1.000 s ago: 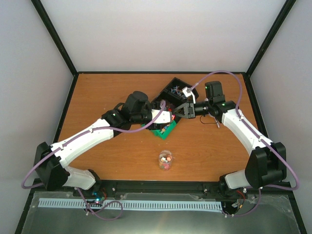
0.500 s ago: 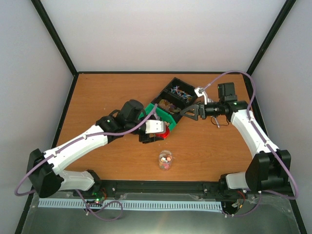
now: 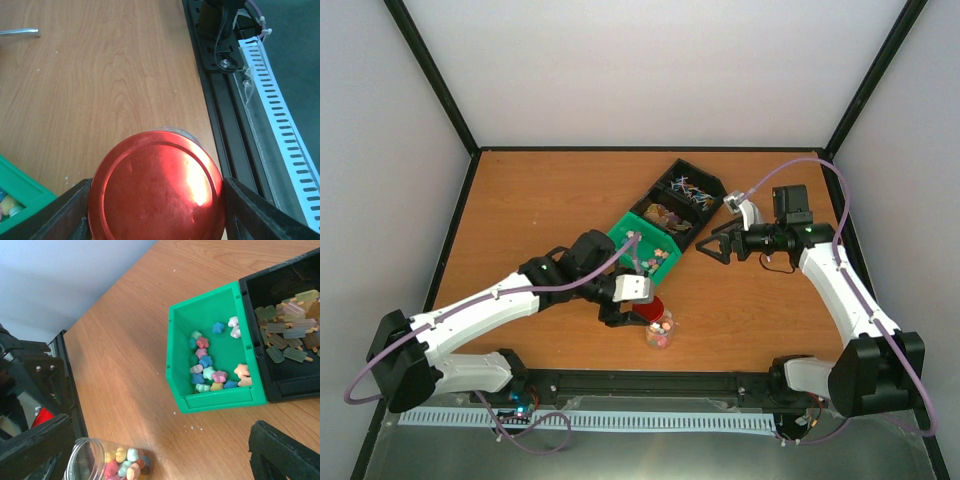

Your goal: Pack the candies

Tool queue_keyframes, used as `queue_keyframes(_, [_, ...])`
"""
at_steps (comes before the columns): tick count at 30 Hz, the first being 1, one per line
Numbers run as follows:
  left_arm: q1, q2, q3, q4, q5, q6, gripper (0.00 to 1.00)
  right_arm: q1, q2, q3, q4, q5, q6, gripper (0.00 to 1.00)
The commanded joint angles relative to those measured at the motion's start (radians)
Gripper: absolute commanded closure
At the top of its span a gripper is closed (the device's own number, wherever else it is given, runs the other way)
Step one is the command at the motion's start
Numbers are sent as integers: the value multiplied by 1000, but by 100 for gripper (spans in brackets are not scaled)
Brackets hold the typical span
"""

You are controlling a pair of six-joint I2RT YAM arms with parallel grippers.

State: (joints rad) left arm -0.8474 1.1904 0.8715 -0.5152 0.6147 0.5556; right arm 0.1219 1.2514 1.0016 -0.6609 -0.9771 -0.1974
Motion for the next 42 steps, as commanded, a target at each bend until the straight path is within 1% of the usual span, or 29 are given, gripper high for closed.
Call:
queue_keyframes(1, [-36, 6, -14, 22, 19, 6, 38, -7, -50, -30, 50, 46, 10, 6])
queue_keyframes(5, [-38, 42, -13, 23, 45, 27, 37, -7, -54, -35, 45, 55, 16, 6])
queue_keyframes(9, [-67, 72, -9, 23, 45, 65, 36, -7, -59, -36, 35, 59, 17, 6])
queue_keyframes(11, [-71, 89, -6, 58, 45, 58, 36, -7, -59, -36, 30, 55, 18, 6])
queue_keyframes(19, [-73, 124, -9, 107, 21, 26, 36, -7, -66, -31, 17, 30, 36, 6])
queue_keyframes(29, [-94, 159, 1, 99, 19, 61, 36, -7, -65, -34, 20, 18, 47, 6])
queue_keyframes(36, [-97, 186, 10, 116, -2, 31, 35, -7, -61, -31, 17, 5, 47, 6])
queue_keyframes(42, [-97, 190, 3, 105, -18, 45, 36, -7, -59, -26, 14, 0, 47, 6])
